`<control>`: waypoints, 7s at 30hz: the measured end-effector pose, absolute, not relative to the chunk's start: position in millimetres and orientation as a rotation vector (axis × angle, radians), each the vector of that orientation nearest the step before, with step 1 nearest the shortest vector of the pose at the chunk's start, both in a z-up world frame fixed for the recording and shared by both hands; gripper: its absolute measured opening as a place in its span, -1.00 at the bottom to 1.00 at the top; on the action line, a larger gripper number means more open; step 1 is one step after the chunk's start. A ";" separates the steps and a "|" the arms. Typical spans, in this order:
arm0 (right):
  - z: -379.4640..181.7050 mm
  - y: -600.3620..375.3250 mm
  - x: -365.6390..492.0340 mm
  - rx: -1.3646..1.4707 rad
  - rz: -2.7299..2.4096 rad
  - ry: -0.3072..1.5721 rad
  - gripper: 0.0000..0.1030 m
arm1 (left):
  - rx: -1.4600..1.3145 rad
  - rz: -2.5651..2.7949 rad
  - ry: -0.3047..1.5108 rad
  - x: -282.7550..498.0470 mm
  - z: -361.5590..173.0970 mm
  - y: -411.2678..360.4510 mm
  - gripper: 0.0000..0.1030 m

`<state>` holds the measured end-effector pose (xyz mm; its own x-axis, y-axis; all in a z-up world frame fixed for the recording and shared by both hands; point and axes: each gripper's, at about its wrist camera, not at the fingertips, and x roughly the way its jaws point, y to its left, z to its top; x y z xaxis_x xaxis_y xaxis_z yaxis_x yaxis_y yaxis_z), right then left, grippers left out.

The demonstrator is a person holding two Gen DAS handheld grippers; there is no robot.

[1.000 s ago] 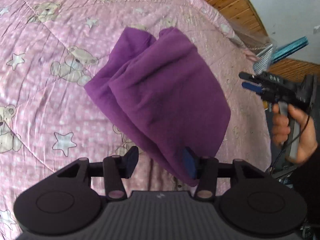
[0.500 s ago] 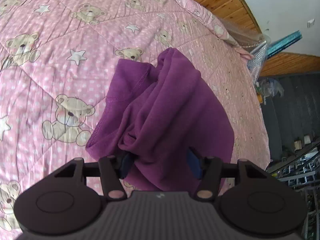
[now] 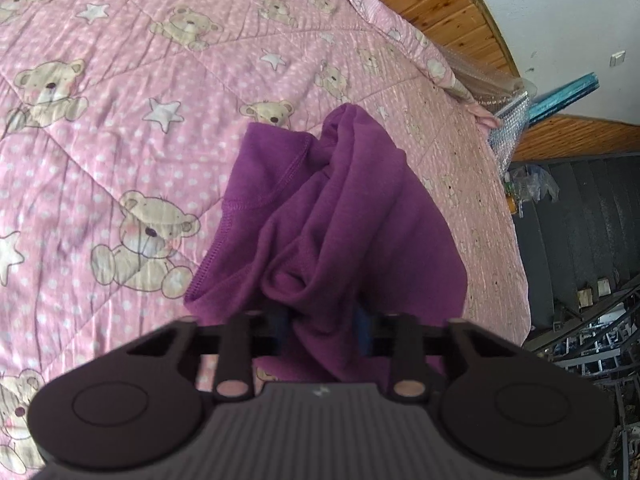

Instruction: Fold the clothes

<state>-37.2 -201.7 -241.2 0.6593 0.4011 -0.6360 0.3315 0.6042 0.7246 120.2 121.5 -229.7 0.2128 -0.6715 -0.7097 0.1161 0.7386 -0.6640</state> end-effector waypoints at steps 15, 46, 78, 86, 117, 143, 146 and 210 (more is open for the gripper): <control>-223.5 -236.8 -23.3 0.775 0.015 0.862 0.38 | -0.188 -0.576 1.017 118.9 -176.1 122.2 0.62; -199.8 -331.3 316.7 0.352 0.303 0.970 -0.30 | -0.395 -0.412 1.044 305.1 -215.7 -35.6 -0.32; -277.9 -331.2 199.4 1.196 0.212 0.954 -0.34 | -1.046 -0.263 1.050 161.9 -284.4 -1.8 0.21; -274.4 -356.8 179.6 1.225 0.140 0.911 -0.20 | -0.981 -0.288 1.006 170.3 -272.0 -7.0 0.24; -204.9 -383.9 230.7 0.483 0.254 0.913 0.33 | -0.794 -0.093 0.997 170.7 -254.3 -4.4 0.45; -154.6 -363.9 257.0 0.258 0.335 0.813 -0.39 | -0.584 -0.241 0.833 254.2 -187.6 -6.2 -0.32; -158.3 -331.1 298.7 0.168 0.454 0.801 -0.39 | -0.553 -0.348 0.826 296.8 -188.4 -34.8 -0.19; -209.3 -372.9 203.7 0.511 0.299 0.927 -0.63 | -0.393 -0.116 1.103 189.2 -233.0 -73.9 0.89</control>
